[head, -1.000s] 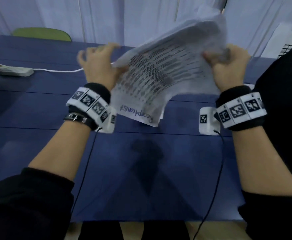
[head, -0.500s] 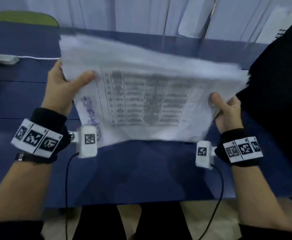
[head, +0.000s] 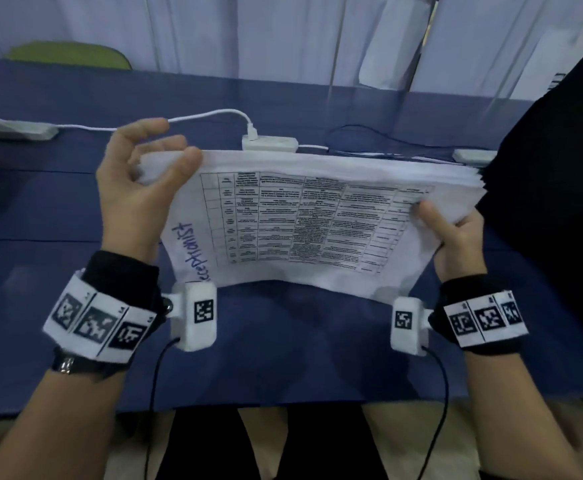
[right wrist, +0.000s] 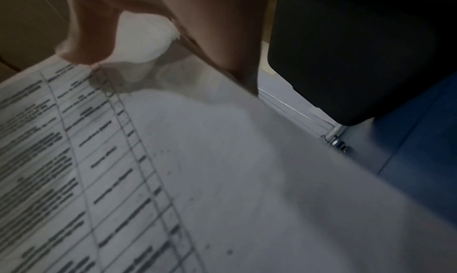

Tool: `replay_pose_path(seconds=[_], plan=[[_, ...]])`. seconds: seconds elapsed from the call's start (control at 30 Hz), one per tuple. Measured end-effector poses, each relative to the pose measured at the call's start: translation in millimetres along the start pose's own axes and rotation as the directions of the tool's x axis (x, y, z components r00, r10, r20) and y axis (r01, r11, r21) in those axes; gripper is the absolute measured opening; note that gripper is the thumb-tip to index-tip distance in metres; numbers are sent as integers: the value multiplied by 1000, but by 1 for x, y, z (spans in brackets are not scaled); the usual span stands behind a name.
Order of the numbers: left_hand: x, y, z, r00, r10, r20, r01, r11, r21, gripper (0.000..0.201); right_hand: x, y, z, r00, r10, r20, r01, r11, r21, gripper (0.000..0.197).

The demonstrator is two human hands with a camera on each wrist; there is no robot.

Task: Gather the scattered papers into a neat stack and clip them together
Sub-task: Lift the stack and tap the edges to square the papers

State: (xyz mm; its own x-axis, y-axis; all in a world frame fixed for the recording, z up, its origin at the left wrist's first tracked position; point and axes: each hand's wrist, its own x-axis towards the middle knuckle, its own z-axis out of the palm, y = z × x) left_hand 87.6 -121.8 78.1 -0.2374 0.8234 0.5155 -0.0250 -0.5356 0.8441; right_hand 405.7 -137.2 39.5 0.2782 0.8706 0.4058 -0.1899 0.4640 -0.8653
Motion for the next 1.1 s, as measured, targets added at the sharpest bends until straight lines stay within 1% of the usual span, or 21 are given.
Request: replay_pose_path(seconds=[0.07, 0.17, 0.23, 0.27, 0.33, 0.4, 0.43, 0.57, 0.63, 0.7, 0.73, 0.77, 0.8, 0.83, 0.87, 0.9, 0.93, 1.0, 1.03, 1.07, 1.1], plan=[[0, 3, 8, 999, -19, -40, 20, 999, 34, 10, 0, 3, -1, 999, 35, -5, -35, 999, -10, 27], [0, 3, 7, 986, -75, -147, 68, 996, -57, 23, 1, 5, -4, 996, 84, -18, -85, 995, -57, 17], [2, 3, -2, 976, -84, -199, 62, 992, -112, 24, 1, 6, -6, 995, 104, 2, -103, 992, -69, 23], [3, 2, -5, 978, -89, -190, 68, 991, -114, 23, 1, 4, -7, 993, 115, 10, -115, 991, -62, 32], [5, 1, -5, 989, -114, -97, 109, 992, -63, 20, 1, 3, -8, 992, 126, 13, -125, 991, -50, 47], [6, -3, 0, 985, -174, -15, 174, 985, 3, 25, 1, 3, -7, 992, 124, 24, -123, 992, -28, 51], [7, -5, 4, 979, -202, -17, 202, 979, 14, 26, 2, 3, -6, 992, 125, 24, -125, 992, -18, 50], [16, -9, 10, 946, -284, -157, 277, 959, -64, 24, 1, 3, -8, 991, 130, -4, -130, 991, -15, 40], [14, -12, 13, 943, -305, -129, 298, 952, -74, 23, 2, 7, -11, 990, 139, -12, -140, 990, -37, 43], [7, -15, 16, 963, -262, -62, 258, 963, -73, 22, 3, 10, -9, 988, 155, 11, -155, 987, -43, 46], [4, -17, 15, 971, -235, -53, 231, 970, -76, 26, 3, 12, -8, 988, 155, 5, -155, 987, -34, 49], [2, -19, 12, 974, -218, -63, 212, 973, -92, 31, 4, 13, -8, 989, 148, -11, -148, 989, -25, 54], [1, -19, 11, 973, -213, -85, 204, 974, -102, 35, 4, 13, -7, 990, 135, -36, -136, 990, -23, 54], [2, -18, 10, 969, -222, -109, 211, 972, -104, 37, 5, 13, -9, 991, 125, -57, -126, 992, -29, 45], [3, -18, 9, 961, -243, -131, 230, 967, -109, 35, 6, 14, -10, 991, 117, -60, -119, 992, -32, 27], [6, -17, 11, 951, -272, -146, 256, 959, -120, 31, 6, 16, -12, 993, 100, -56, -102, 994, -33, 14], [9, -15, 13, 938, -304, -167, 283, 949, -143, 30, 5, 16, -11, 993, 94, -69, -97, 994, -43, 16], [15, -13, 18, 917, -341, -207, 309, 935, -175, 36, 4, 20, -12, 994, 94, -59, -96, 995, -34, 26], [17, -12, 22, 911, -341, -231, 309, 937, -165, 37, 4, 22, -12, 993, 97, -74, -98, 995, -21, 42], [18, -13, 27, 912, -323, -253, 296, 945, -139, 36, 5, 23, -12, 989, 103, -104, -105, 994, -21, 63], [19, -13, 30, 918, -292, -270, 271, 956, -110, 34, 6, 22, -11, 987, 104, -125, -109, 993, -33, 76]])
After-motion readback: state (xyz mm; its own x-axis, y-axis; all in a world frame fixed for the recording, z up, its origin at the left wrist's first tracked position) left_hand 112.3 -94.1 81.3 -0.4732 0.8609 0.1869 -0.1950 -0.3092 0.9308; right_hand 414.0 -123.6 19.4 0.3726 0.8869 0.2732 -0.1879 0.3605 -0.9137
